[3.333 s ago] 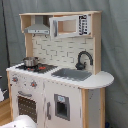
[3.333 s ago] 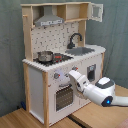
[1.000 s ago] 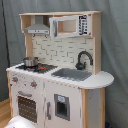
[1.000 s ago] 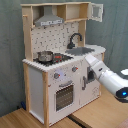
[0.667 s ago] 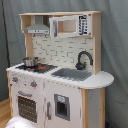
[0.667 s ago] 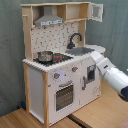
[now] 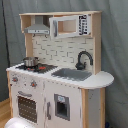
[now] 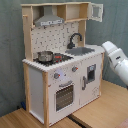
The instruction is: Play with the kitchen
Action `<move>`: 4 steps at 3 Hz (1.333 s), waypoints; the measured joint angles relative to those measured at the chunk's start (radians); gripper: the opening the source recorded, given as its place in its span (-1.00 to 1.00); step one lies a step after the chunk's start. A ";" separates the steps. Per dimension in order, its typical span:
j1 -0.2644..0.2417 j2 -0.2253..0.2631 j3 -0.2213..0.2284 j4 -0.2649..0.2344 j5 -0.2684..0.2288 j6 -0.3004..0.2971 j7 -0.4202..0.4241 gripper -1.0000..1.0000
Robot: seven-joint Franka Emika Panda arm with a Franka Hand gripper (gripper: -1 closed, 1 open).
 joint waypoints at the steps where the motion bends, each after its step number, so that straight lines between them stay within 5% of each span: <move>1: 0.026 -0.001 -0.084 0.011 -0.061 -0.036 0.001 1.00; 4: 0.036 -0.001 -0.361 0.017 -0.056 -0.050 0.100 1.00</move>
